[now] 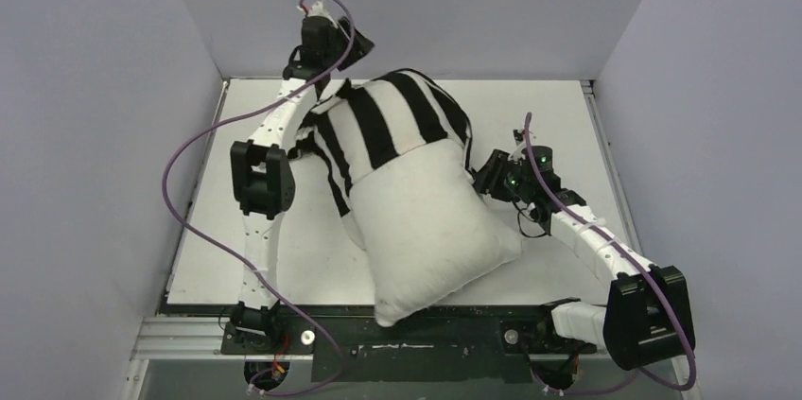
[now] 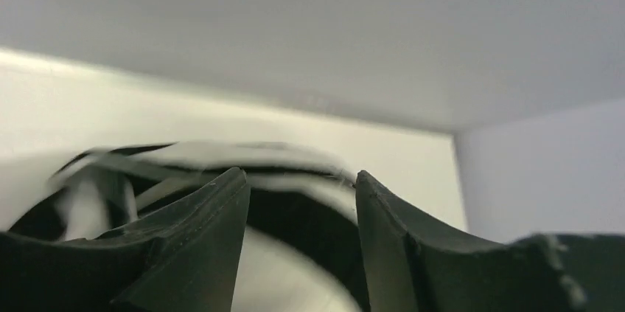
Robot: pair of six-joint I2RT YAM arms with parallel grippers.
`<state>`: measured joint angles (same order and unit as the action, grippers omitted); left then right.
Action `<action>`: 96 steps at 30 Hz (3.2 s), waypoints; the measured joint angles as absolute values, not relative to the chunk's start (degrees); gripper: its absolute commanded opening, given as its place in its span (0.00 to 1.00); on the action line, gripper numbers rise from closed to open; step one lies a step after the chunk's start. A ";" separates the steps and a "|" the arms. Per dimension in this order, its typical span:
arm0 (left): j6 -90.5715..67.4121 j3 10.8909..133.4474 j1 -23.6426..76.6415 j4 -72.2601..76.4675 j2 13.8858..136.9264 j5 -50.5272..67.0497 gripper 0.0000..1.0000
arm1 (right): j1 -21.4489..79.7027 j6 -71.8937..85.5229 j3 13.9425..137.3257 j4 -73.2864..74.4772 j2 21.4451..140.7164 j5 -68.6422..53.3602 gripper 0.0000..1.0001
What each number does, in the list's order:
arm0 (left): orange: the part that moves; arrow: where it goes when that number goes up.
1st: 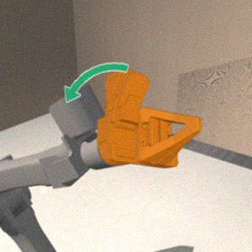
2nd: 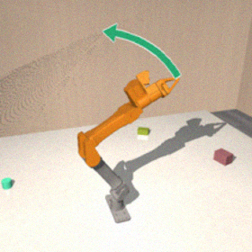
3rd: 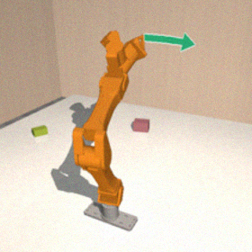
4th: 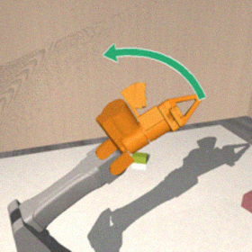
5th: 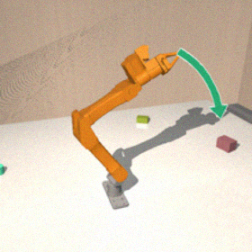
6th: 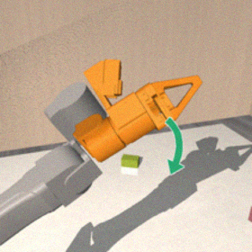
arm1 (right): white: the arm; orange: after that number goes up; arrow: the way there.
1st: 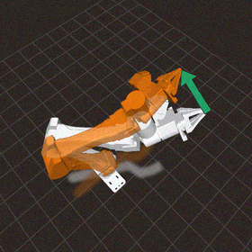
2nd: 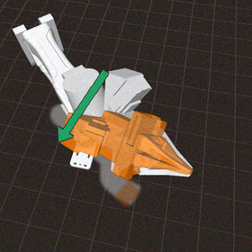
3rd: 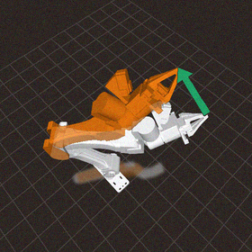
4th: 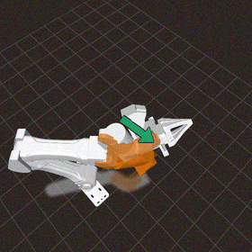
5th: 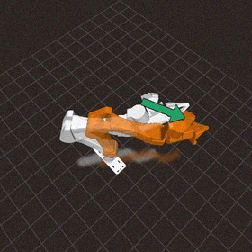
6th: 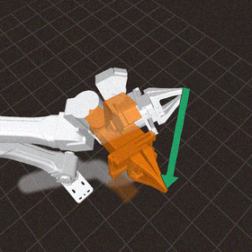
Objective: Put the pillow into the pillowcase
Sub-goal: Stuff the pillow into the pillowcase.
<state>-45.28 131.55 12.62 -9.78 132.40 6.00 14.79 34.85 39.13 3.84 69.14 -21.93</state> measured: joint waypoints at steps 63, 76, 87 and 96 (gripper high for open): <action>-6.94 59.88 44.80 20.58 92.62 15.00 0.00 | 29.32 68.29 28.36 -59.16 92.16 11.40 0.00; 1.30 74.54 37.82 11.84 93.51 12.93 0.52 | 25.04 65.36 27.35 -67.59 94.08 6.72 0.00; 23.92 90.37 40.95 -4.73 103.92 9.52 0.52 | 23.64 65.17 27.35 -72.34 96.68 -0.71 0.00; 33.08 98.13 42.35 -11.92 116.29 4.40 0.40 | 23.59 64.88 27.27 -72.31 97.10 -1.30 0.00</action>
<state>33.08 98.13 42.35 -11.92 116.29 4.40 23.59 64.88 27.27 -72.31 97.10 -1.30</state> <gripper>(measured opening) 0.542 0.059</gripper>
